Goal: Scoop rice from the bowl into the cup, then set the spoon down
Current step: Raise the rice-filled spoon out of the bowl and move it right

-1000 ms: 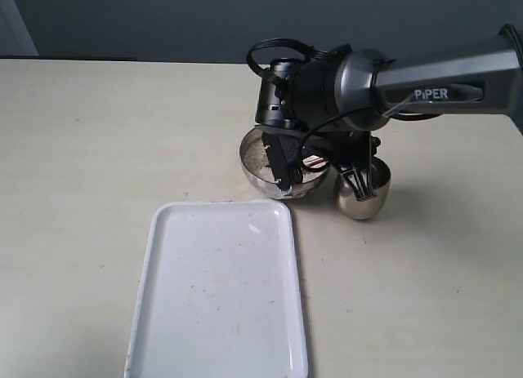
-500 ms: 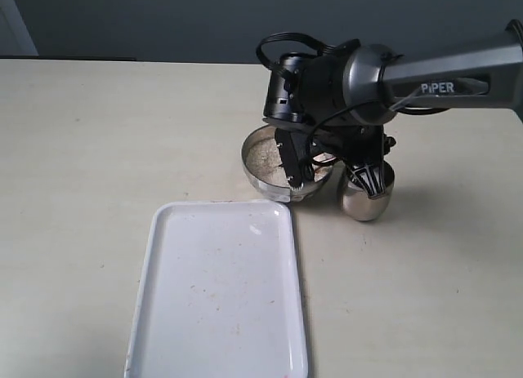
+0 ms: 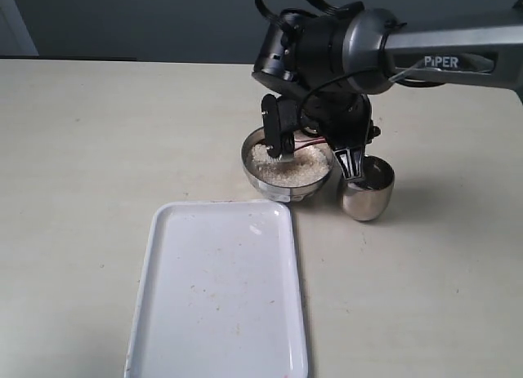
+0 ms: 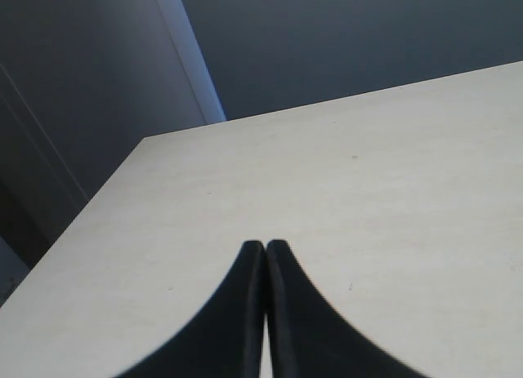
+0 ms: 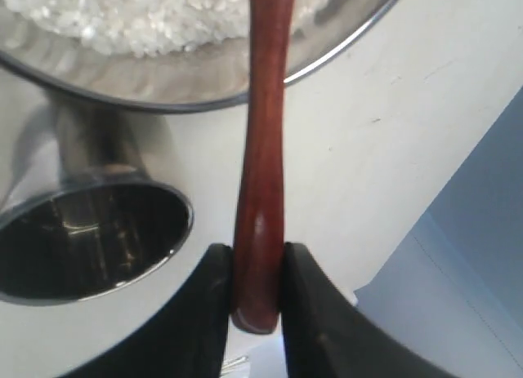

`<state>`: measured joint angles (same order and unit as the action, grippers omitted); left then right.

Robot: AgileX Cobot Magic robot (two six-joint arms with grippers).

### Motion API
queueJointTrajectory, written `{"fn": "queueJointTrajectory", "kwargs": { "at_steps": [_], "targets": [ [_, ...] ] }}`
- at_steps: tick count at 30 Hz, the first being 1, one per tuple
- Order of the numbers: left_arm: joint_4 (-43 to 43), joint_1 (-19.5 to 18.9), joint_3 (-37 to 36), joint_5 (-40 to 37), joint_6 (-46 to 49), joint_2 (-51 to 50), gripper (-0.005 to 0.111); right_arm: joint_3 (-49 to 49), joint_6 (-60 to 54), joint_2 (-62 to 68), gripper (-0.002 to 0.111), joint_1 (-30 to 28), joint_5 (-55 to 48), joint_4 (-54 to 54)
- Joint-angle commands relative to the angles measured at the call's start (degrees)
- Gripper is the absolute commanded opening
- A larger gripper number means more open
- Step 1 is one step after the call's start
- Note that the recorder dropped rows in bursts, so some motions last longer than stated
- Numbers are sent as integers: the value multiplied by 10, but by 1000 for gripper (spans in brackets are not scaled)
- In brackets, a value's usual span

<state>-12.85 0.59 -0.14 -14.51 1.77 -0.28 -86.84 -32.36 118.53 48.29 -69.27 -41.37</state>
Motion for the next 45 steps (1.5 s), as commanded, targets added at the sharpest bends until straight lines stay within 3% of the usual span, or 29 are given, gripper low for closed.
{"fn": "queueJointTrajectory", "kwargs": {
  "at_steps": [1, 18, 23, 45],
  "targets": [
    [0, 2, 1, 6, -3, 3, 1, -5, -3, -4, 0, -16, -7, 21],
    [0, 2, 1, 6, -3, 3, 1, -5, -3, -49, 0, -44, -7, 92],
    [0, 2, 1, 6, -3, 3, 1, -3, -3, -65, 0, -78, -7, 155],
    [0, 2, 1, 6, -3, 3, 1, -3, 1, -97, 0, -83, -7, 164]
  ]
}}
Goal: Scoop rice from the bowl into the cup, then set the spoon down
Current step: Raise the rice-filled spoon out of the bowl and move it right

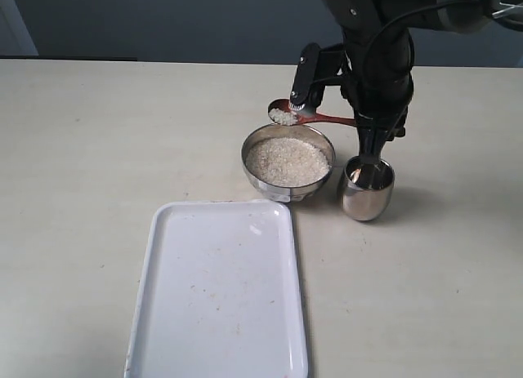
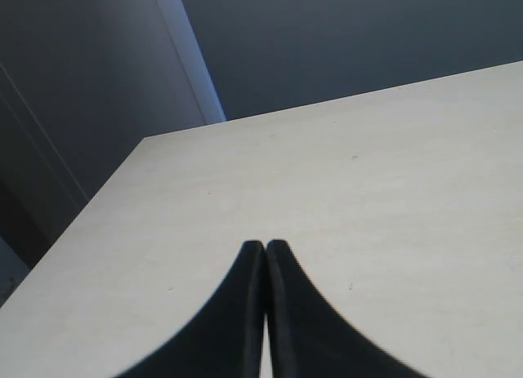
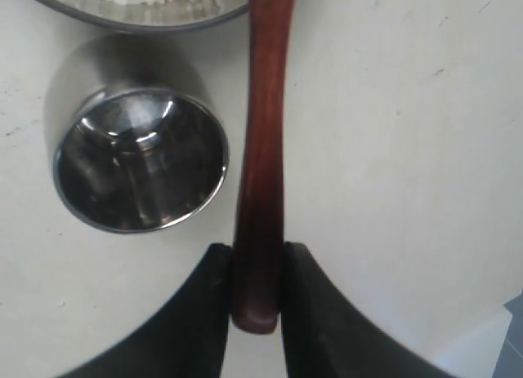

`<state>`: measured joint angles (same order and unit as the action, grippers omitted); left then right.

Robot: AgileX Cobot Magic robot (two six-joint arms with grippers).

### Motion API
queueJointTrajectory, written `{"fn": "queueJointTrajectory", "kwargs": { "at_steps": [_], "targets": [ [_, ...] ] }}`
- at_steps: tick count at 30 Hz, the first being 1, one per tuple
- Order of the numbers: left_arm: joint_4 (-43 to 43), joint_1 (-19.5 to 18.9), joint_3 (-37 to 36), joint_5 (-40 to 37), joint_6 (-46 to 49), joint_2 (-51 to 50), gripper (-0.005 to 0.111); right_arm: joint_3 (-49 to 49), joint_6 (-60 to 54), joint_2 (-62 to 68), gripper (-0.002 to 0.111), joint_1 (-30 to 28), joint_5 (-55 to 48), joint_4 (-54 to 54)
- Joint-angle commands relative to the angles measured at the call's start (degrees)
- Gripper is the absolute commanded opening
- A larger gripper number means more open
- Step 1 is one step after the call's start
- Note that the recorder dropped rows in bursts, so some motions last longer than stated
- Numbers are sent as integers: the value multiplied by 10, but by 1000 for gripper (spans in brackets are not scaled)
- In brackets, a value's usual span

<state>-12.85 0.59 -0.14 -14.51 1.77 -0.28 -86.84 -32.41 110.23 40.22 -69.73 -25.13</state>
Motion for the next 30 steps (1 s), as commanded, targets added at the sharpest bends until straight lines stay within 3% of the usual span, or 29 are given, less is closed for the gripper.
{"fn": "queueJointTrajectory", "kwargs": {
  "at_steps": [1, 17, 30],
  "targets": [
    [0, 2, 1, 6, -3, 3, 1, -3, 4, -16, 0, -3, -2, 2],
    [0, 2, 1, 6, -3, 3, 1, -3, 14, -25, 0, -4, -2, 11],
    [0, 2, 1, 6, -3, 3, 1, 5, 26, -32, 0, -38, -2, 38]
  ]
}}
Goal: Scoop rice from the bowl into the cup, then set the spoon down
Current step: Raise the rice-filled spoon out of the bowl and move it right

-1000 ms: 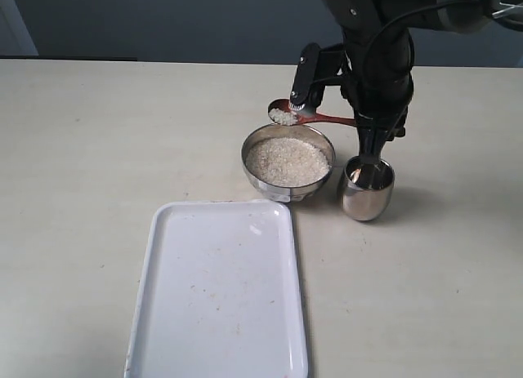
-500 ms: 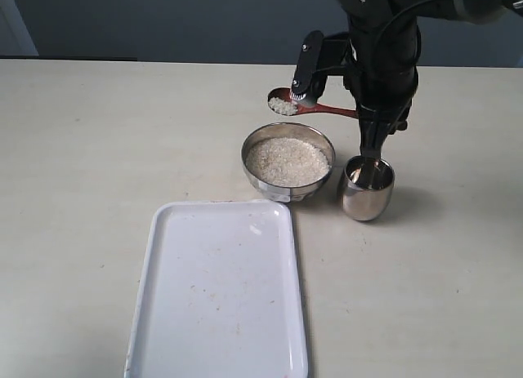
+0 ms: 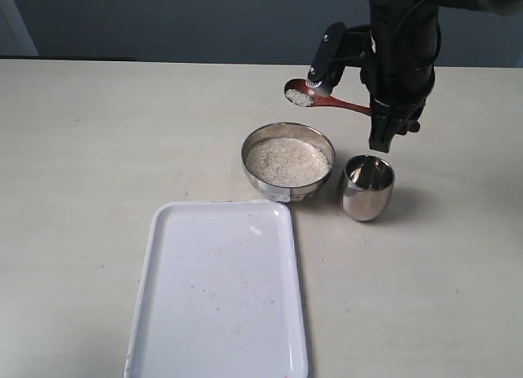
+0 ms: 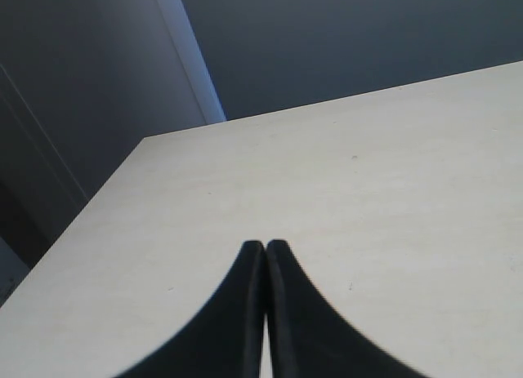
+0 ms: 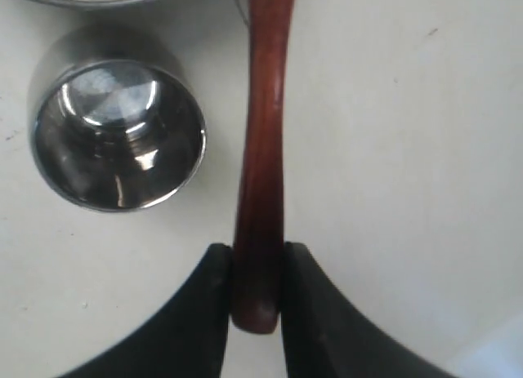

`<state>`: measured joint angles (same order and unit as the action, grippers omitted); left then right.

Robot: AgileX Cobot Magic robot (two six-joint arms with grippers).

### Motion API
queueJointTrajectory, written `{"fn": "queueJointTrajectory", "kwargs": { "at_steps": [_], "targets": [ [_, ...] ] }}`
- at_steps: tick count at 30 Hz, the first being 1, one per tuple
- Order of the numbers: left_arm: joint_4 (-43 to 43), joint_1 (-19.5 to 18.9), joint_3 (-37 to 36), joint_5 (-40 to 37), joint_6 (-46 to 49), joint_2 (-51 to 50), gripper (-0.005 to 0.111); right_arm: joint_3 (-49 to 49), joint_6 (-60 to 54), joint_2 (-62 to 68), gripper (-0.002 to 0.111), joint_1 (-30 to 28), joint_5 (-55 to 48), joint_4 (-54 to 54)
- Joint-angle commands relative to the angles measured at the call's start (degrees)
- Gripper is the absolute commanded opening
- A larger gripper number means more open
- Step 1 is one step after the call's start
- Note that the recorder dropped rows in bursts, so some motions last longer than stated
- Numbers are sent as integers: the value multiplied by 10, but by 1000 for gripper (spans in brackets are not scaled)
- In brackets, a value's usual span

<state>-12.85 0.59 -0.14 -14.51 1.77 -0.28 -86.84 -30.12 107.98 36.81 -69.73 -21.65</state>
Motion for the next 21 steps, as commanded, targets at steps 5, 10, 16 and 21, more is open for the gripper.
{"fn": "queueJointTrajectory", "kwargs": {
  "at_steps": [5, 10, 16, 21],
  "targets": [
    [0, 2, 1, 6, -3, 3, 1, 47, 3, -13, 0, -4, -2, 3],
    [0, 2, 1, 6, -3, 3, 1, 88, 6, -31, 0, -4, -2, 13],
    [0, 2, 1, 6, -3, 3, 1, 127, 17, -71, 0, -10, -2, 2],
    [0, 2, 1, 6, -3, 3, 1, 160, 17, -104, 0, -43, -2, 5]
  ]
}}
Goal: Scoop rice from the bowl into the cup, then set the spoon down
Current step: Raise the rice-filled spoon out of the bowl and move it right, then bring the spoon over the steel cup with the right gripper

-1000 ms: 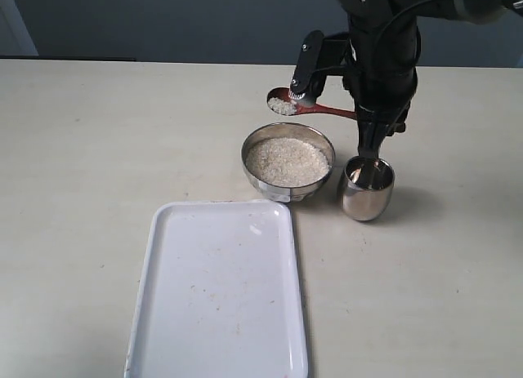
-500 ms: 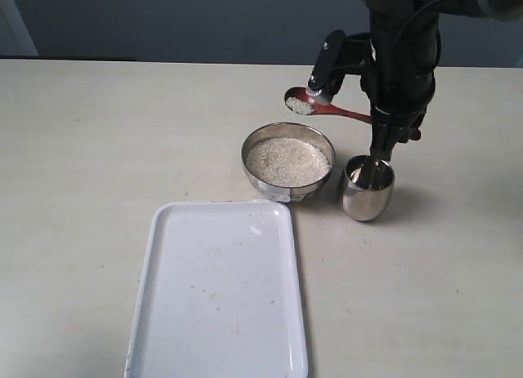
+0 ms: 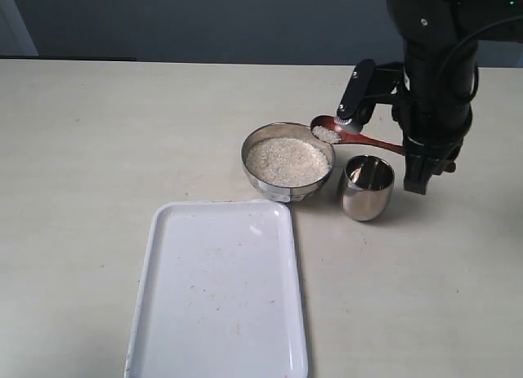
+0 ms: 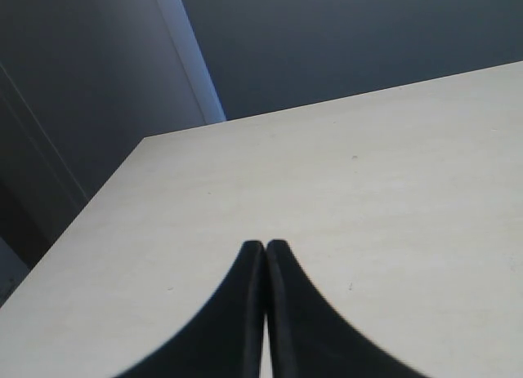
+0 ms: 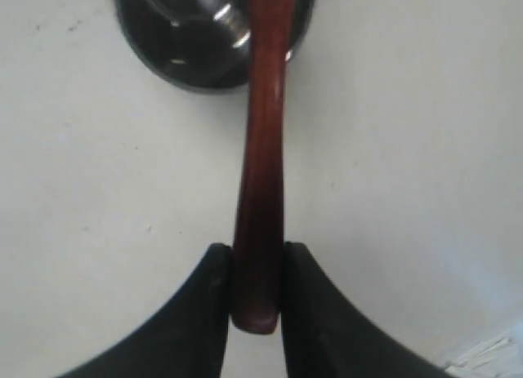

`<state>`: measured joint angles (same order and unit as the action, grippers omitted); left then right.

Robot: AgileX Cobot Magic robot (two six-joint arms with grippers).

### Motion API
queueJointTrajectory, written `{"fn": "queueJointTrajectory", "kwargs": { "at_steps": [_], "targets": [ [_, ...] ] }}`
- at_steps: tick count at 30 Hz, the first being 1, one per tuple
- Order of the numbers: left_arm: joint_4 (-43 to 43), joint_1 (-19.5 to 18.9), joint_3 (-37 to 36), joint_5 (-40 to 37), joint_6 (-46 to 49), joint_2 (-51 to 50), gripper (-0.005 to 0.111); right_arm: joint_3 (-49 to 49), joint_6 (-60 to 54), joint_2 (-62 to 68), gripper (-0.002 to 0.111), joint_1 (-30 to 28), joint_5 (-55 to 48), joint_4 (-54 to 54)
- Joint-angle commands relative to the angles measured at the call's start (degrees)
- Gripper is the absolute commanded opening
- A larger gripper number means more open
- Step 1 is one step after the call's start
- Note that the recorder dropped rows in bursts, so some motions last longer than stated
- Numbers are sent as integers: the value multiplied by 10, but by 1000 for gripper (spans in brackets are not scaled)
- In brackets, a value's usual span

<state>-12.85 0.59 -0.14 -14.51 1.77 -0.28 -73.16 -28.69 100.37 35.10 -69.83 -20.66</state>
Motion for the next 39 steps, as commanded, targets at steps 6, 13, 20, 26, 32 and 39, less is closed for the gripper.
{"fn": "queueJointTrajectory", "kwargs": {
  "at_steps": [6, 13, 20, 26, 32, 39],
  "targets": [
    [0, 2, 1, 6, -3, 3, 1, 45, 3, -41, 0, -45, -1, 2],
    [0, 2, 1, 6, -3, 3, 1, 66, 3, -41, 0, -45, -1, -13],
    [0, 2, 1, 6, -3, 3, 1, 92, 10, -41, 0, -45, -1, -33],
    [0, 7, 1, 6, -3, 3, 1, 92, 20, -41, 0, -45, -1, -60],
    [0, 7, 1, 6, -3, 3, 1, 92, 20, -38, 0, -45, -1, -69],
    [0, 7, 1, 6, -3, 3, 1, 92, 39, -27, 0, -44, -1, -92]
  ]
}}
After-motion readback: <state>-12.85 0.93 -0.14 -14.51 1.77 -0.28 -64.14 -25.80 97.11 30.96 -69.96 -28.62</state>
